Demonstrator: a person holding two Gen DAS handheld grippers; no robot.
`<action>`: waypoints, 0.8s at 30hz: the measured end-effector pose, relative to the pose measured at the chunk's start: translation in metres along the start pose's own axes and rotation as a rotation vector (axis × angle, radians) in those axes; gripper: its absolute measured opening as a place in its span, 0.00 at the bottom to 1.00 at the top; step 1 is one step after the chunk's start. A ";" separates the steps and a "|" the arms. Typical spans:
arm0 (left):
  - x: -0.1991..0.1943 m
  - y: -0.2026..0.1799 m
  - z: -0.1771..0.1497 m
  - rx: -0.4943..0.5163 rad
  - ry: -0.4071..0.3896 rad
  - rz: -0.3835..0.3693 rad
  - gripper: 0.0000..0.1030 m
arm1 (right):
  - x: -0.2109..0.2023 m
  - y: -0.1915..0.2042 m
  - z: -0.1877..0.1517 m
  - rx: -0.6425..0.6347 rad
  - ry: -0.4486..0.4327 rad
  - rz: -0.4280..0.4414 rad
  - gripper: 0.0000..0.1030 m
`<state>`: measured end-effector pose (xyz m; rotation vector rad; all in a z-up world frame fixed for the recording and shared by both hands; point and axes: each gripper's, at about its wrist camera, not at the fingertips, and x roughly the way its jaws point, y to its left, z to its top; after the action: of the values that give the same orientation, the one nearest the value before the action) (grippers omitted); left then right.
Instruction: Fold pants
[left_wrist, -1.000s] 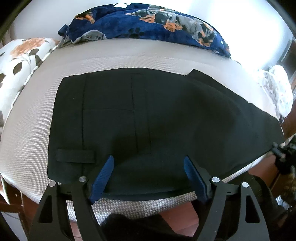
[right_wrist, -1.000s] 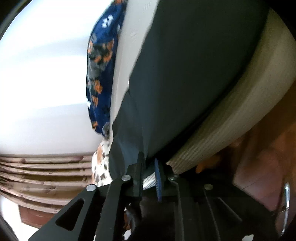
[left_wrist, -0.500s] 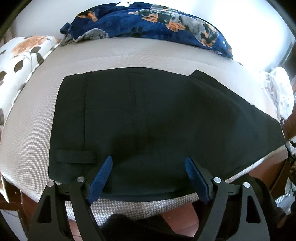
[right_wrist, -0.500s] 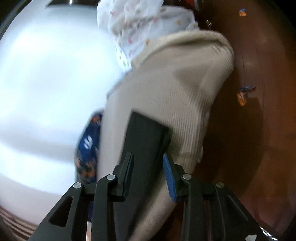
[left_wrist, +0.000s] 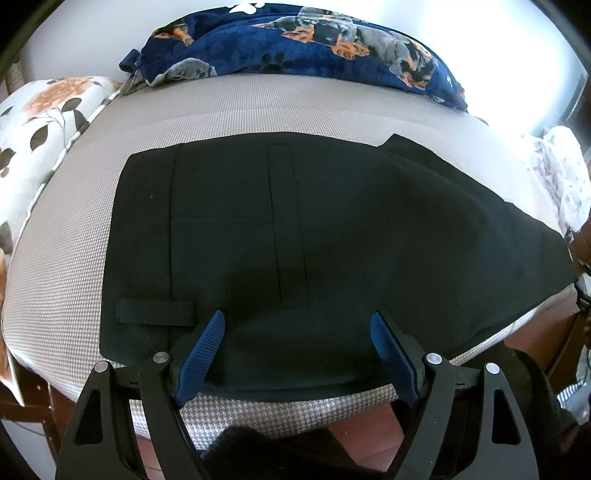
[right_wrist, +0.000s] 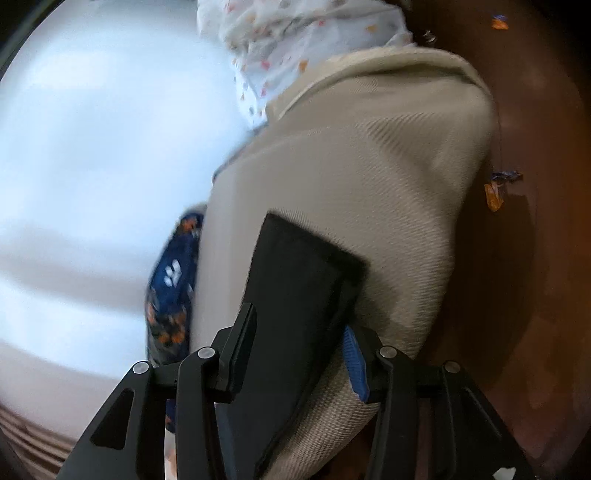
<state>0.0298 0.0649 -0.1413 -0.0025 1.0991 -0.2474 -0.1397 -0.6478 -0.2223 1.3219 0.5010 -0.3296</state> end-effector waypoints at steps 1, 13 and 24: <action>0.000 0.000 0.000 0.003 0.001 0.000 0.79 | 0.000 0.000 0.001 0.007 -0.004 0.010 0.44; 0.002 -0.003 -0.001 0.027 0.004 0.019 0.81 | -0.015 -0.017 0.002 0.071 -0.057 0.098 0.45; 0.004 -0.009 -0.003 0.052 0.006 0.034 0.84 | -0.003 0.009 -0.003 -0.056 0.021 0.013 0.09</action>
<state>0.0274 0.0555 -0.1446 0.0629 1.0972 -0.2458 -0.1382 -0.6428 -0.2134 1.2751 0.5157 -0.2889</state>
